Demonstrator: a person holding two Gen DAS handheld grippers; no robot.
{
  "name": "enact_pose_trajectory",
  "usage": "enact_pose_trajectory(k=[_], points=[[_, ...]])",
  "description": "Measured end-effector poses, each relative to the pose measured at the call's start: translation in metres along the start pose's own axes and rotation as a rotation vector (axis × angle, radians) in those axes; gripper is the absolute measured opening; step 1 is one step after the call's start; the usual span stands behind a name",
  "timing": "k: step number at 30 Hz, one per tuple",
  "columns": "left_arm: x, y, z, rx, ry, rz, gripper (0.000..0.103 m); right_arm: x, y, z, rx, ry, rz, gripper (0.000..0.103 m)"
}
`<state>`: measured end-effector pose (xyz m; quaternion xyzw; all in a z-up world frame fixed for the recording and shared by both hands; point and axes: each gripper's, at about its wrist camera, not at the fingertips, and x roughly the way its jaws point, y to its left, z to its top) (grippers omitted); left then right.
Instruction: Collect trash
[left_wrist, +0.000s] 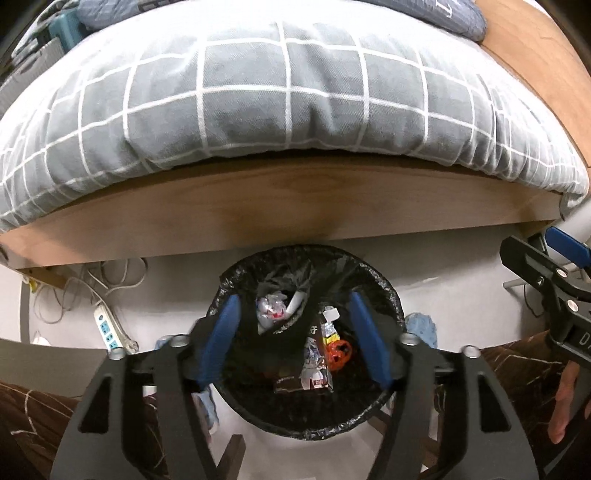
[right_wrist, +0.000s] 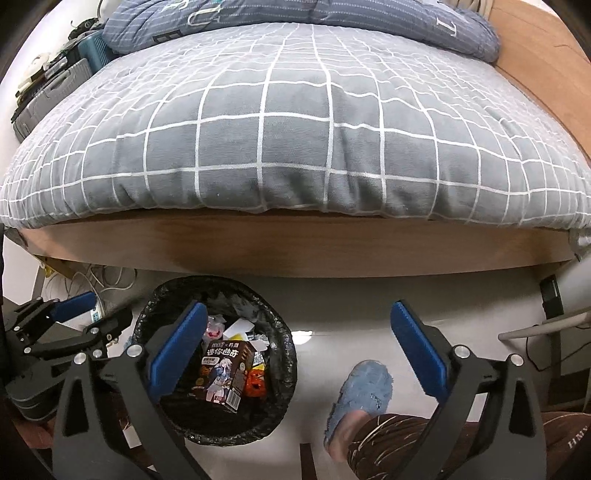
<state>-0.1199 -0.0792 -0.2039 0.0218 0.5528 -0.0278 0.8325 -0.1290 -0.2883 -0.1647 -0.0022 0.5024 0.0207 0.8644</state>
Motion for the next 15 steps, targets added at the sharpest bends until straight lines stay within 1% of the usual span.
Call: enact_pose_trajectory(k=[3,5,7,10,14,15], points=[[-0.011,0.001,0.005,-0.007,-0.022,0.025,0.08,-0.007,0.004,0.007,-0.007,-0.018,0.001,0.095],[-0.02,0.005,0.008,-0.022,-0.049,0.029,0.091,-0.012,0.007,0.012,-0.009,-0.038,0.002,0.095],[-0.035,0.011,0.013,-0.038,-0.087,0.032,0.097,-0.019,0.011,0.017,-0.009,-0.048,0.012,0.095],[-0.057,0.016,0.022,-0.037,-0.141,0.071,0.097,-0.035,0.018,0.025,-0.019,-0.08,0.037,0.095],[-0.089,0.023,0.03,-0.072,-0.181,0.055,0.097,-0.067,0.021,0.036,-0.017,-0.148,0.025,0.095],[-0.102,0.026,0.032,-0.086,-0.192,0.049,0.097,-0.078,0.021,0.039,-0.013,-0.168,0.024,0.095]])
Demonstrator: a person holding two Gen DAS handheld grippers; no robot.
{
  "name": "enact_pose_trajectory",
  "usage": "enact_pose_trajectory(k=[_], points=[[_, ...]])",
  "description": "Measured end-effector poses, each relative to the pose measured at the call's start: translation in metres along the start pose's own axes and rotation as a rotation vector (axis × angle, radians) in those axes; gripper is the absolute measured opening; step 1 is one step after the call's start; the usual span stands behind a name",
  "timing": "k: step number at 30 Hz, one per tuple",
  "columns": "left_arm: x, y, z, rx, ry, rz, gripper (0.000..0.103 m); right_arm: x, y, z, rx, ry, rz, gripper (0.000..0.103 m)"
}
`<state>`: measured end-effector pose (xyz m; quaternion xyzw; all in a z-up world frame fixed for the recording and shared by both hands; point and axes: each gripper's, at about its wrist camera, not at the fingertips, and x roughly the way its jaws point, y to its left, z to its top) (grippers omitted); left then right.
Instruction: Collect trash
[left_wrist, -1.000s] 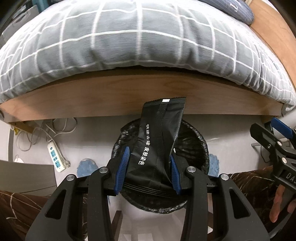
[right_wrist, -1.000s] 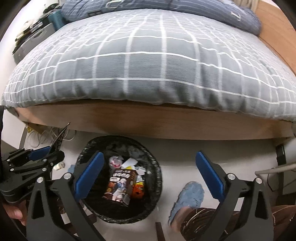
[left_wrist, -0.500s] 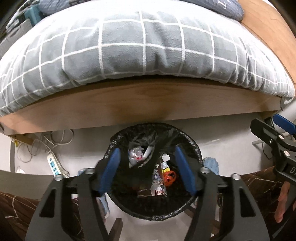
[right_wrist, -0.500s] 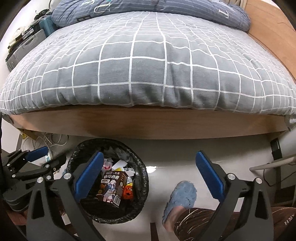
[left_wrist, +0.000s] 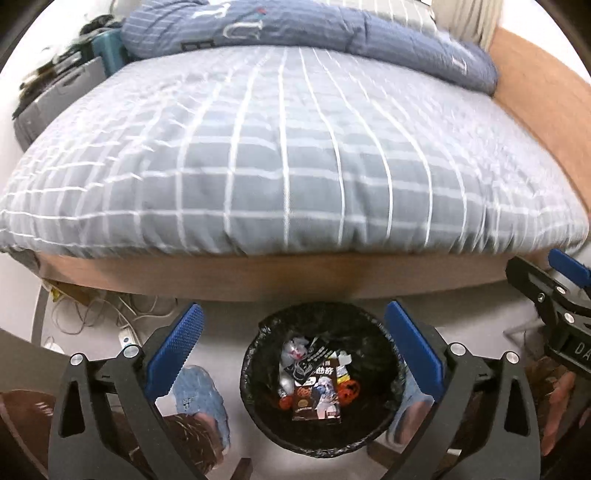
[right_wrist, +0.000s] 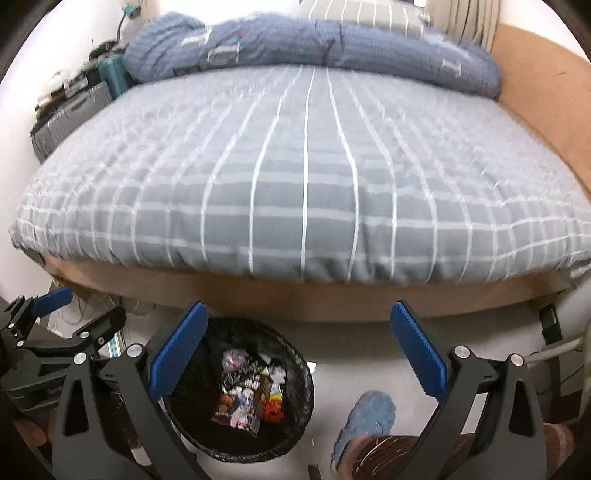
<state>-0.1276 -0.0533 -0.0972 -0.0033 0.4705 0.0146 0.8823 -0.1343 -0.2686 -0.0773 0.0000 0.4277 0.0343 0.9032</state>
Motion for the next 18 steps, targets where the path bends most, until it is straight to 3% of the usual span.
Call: enact_pose_trajectory(k=[4,9,18], points=[[-0.045,0.006,0.013,-0.019,-0.08,-0.005,0.097,-0.036,0.004,0.014,-0.005,-0.058,0.009,0.095],[-0.087,0.005,0.014,-0.016,-0.126,-0.011,0.097,-0.083,0.011,0.018,-0.017,-0.113,0.013,0.095],[-0.14,0.006,0.004,0.006,-0.189,-0.024,0.097,-0.13,0.016,0.008,-0.006,-0.162,0.005,0.095]])
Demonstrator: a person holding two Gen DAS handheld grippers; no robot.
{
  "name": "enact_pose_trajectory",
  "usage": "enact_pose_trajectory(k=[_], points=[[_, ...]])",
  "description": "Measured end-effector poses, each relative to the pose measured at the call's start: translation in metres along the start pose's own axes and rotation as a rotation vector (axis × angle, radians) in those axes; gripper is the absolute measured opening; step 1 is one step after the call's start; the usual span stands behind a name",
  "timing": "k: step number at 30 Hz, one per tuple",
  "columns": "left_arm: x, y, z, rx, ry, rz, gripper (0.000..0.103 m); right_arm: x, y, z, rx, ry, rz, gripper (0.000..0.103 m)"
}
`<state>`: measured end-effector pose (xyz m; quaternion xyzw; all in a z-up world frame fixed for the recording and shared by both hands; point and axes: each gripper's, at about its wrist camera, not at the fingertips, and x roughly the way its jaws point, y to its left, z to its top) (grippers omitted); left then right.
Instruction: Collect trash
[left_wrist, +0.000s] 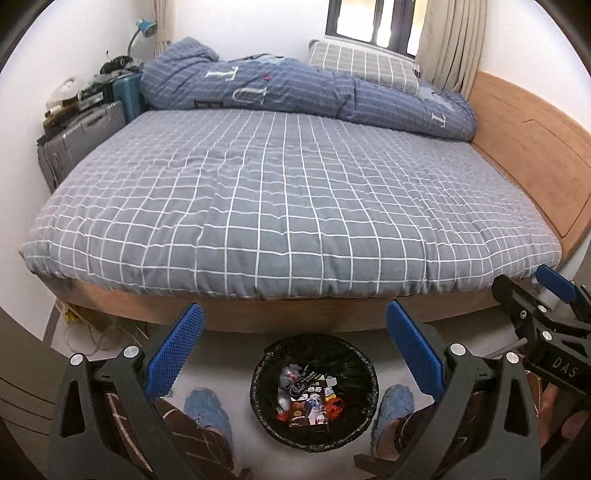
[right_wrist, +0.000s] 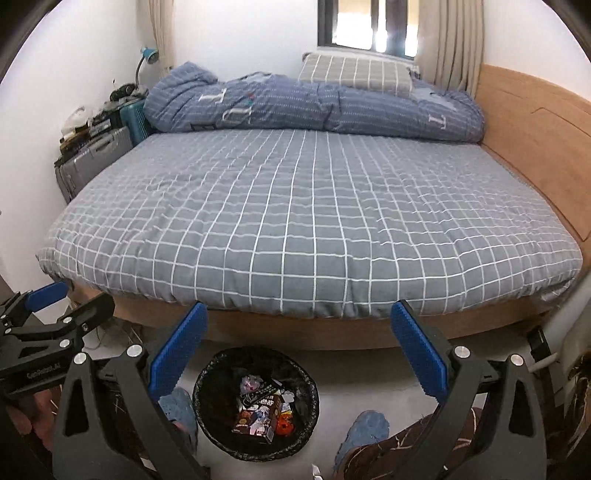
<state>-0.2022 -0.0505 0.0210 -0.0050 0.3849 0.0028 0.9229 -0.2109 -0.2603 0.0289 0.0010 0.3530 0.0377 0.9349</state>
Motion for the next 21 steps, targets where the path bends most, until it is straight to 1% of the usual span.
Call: enact_pose_trajectory(k=[7,21], points=[[-0.0137,-0.0002,-0.0086,0.006,-0.008,-0.006,0.097,-0.0127,0.0025,-0.0044,0.001,-0.002,-0.001,0.095],[-0.0077,0.0031,-0.0094,0.001,0.003,0.002,0.097,-0.0103,0.0008,-0.0039,0.009,0.011,-0.002,0.095]])
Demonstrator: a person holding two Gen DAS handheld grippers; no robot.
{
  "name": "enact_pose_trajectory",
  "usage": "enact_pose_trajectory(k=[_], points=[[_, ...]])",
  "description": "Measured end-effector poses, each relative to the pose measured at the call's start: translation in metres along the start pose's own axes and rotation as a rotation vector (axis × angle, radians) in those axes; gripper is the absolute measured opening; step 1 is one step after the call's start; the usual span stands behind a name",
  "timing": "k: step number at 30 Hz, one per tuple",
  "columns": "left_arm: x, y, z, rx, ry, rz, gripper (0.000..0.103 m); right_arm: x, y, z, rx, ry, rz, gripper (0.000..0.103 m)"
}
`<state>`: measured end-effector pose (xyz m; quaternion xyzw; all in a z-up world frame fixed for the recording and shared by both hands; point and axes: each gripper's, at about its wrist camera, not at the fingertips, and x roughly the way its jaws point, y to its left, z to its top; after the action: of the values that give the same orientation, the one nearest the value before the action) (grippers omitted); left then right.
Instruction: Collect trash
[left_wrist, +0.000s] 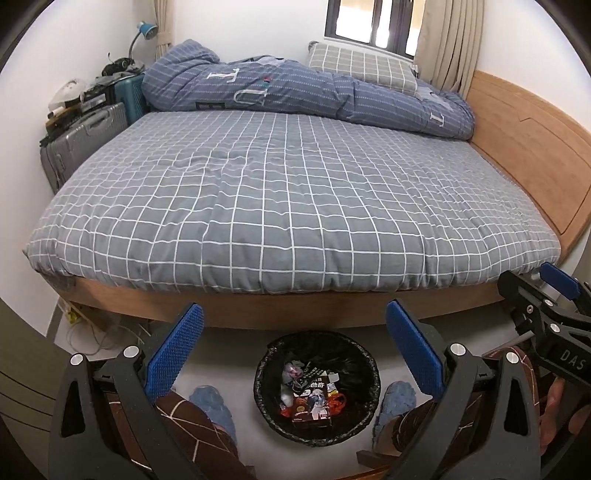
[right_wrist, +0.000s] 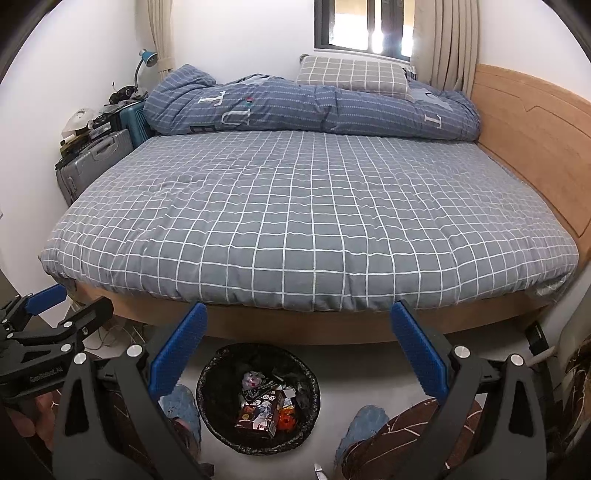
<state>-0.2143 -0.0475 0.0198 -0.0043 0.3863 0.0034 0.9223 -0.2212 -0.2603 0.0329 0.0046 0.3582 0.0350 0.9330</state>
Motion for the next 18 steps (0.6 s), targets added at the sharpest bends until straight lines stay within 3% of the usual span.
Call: enact_pose_trajectory(k=[18], points=[[0.0011,0.001,-0.0015,-0.005,0.0,-0.008,0.097,0.0027,-0.0013,-0.0019,0.004,0.007,0.0,0.095]])
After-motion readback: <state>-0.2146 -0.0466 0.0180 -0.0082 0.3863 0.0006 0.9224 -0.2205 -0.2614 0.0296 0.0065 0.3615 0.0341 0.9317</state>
